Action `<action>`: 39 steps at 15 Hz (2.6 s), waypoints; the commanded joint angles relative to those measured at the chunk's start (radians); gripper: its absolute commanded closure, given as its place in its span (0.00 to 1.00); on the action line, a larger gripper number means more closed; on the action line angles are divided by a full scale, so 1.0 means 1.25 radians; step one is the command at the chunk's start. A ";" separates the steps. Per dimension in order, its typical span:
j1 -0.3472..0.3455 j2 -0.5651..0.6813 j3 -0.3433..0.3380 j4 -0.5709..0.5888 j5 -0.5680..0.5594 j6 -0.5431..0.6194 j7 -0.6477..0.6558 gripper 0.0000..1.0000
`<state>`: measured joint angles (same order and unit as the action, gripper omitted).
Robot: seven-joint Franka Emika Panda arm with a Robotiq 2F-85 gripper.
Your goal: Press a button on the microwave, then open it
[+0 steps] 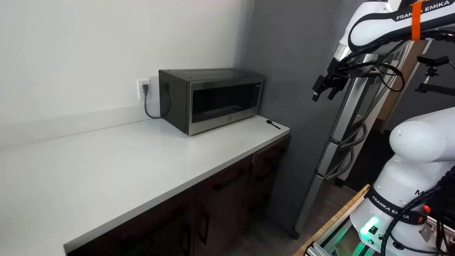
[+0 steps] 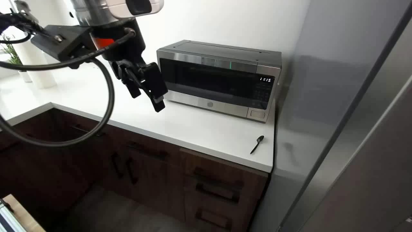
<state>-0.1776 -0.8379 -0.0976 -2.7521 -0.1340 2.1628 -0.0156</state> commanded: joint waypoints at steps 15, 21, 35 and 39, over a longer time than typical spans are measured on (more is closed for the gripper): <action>-0.055 0.500 -0.002 0.119 0.003 0.498 0.109 0.00; -0.041 0.759 -0.043 0.358 0.043 0.509 0.118 0.00; -0.020 0.972 -0.060 0.604 0.112 0.498 0.102 0.00; -0.019 0.989 -0.059 0.623 0.113 0.496 0.103 0.00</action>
<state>-0.2122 0.3984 -0.1602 -1.9759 -0.0056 2.7865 0.1233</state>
